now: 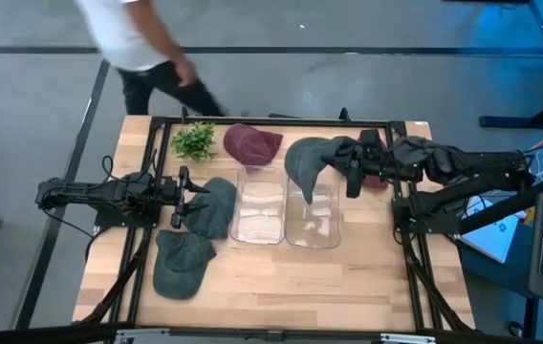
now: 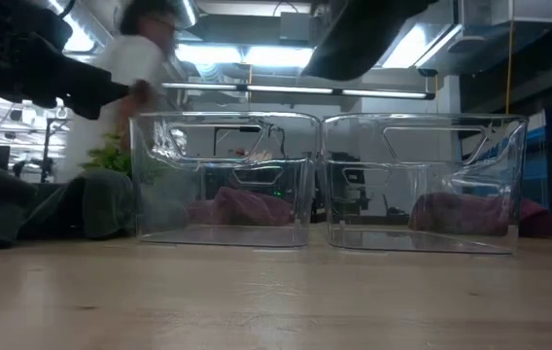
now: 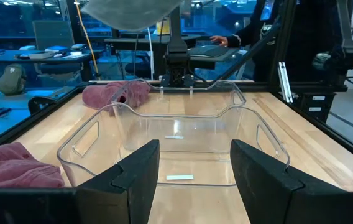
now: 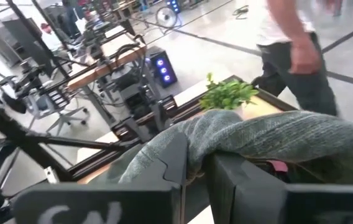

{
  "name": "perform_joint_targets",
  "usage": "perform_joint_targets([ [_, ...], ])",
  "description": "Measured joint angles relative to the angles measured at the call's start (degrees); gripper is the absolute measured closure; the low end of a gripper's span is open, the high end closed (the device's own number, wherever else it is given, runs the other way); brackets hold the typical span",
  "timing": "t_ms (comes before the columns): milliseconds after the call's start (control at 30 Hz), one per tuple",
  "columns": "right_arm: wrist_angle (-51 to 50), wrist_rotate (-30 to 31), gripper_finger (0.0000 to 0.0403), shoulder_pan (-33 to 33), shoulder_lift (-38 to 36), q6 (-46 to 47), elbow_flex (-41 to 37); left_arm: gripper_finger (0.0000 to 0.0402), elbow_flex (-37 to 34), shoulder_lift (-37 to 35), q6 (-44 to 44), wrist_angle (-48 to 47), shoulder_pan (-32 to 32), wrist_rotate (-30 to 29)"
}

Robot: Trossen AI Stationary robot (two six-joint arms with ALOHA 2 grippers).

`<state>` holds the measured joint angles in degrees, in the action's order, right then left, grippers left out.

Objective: Pick & Place hat
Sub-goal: Put the bottom right blue cap into the right transparent bin

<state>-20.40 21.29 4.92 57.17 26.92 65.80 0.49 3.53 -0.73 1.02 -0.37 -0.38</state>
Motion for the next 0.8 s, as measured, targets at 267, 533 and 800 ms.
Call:
perform_joint_targets([
  [267, -0.59, -6.72, 0.0366, -2.45, 0.00, 0.02, 0.00, 0.0208, 0.00, 0.00, 0.00, 0.00, -0.01, 0.00],
  [533, -3.37, -15.21, 0.0366, -5.21, 0.00, -0.17, 0.00, 0.0208, 0.00, 0.00, 0.00, 0.00, 0.00, 0.00],
  [800, -7.29, -24.44, 0.0366, -7.28, 0.00, -0.59, 0.00, 0.0208, 0.00, 0.02, 0.00, 0.00, 0.01, -0.02],
])
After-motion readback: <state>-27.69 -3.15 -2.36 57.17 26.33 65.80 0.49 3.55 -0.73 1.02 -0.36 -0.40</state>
